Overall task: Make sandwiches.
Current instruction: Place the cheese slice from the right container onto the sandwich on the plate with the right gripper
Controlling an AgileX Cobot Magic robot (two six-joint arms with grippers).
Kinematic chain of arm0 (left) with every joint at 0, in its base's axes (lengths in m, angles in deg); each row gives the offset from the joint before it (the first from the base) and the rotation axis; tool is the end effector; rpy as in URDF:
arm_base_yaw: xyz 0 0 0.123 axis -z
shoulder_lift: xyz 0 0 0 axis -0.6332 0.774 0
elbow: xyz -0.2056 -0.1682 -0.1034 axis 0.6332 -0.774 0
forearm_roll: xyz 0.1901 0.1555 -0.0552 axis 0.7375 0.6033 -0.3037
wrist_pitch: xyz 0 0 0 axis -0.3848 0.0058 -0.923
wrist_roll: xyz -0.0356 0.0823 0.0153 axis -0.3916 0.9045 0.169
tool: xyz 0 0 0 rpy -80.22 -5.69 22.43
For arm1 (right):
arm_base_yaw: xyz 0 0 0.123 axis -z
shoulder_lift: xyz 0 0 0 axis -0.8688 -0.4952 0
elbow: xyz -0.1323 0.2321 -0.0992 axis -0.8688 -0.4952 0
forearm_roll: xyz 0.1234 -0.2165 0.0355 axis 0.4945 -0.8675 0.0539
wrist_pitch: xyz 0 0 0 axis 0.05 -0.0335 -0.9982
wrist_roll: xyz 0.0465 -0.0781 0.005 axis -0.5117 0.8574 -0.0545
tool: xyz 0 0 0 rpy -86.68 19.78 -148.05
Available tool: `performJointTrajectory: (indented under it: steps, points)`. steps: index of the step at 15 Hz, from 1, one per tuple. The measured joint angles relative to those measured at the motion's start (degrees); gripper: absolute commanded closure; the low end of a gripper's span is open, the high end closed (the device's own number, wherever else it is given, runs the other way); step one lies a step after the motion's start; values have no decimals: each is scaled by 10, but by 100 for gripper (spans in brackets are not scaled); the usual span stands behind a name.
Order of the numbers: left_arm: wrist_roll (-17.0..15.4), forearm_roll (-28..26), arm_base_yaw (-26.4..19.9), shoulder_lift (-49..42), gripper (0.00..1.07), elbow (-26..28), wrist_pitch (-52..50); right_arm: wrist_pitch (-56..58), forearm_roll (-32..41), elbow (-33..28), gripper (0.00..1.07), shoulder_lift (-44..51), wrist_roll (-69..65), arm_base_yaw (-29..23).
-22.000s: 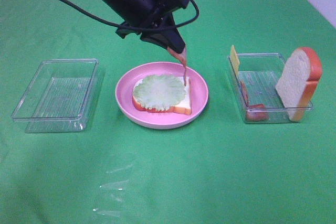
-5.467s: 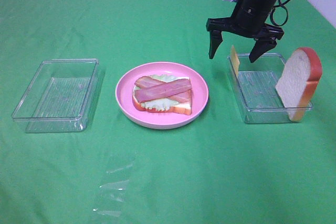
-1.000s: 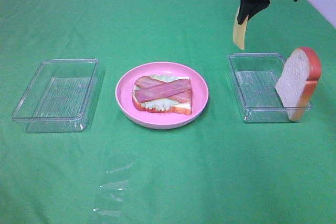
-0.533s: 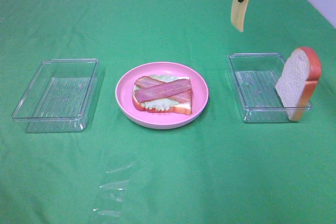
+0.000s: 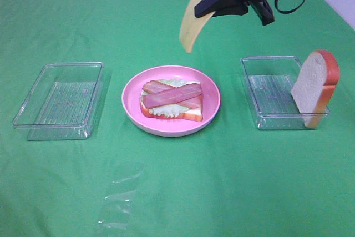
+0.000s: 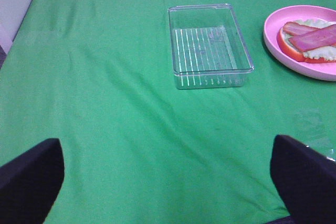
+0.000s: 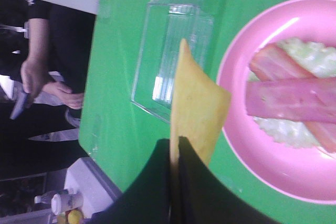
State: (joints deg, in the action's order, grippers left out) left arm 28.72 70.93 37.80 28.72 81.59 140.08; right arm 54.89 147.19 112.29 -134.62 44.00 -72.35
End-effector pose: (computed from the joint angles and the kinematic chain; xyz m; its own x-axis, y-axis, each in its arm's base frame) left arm -0.0092 -0.0068 0.2817 -0.4486 -0.0082 -0.8937 0.0404 0.9987 -0.0295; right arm 0.3774 0.1446 0.2672 -0.9278 0.0381 -0.3712 -0.2603 0.6468 0.7169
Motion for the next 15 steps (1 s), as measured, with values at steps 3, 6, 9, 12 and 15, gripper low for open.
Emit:
performJointTrajectory:
  steps: [3, 6, 9, 12, 15]
  points:
    - [0, -1, 0, 0, 7, 0, 0, -15, 82, -3, 107, -36, 56, -33]
    - [0, -1, 0, 0, 7, 0, 0, -33, 109, -1, 107, -97, 68, -84]
    - [0, -1, 0, 0, 7, 0, 0, -35, 111, 33, 107, -160, 68, -117]
    - [0, -1, 0, 0, 7, 0, 0, -40, 86, 72, 107, -203, 52, -120]
    - [0, -1, 0, 0, 7, 0, 0, -62, -47, 107, 107, -206, -23, -120]
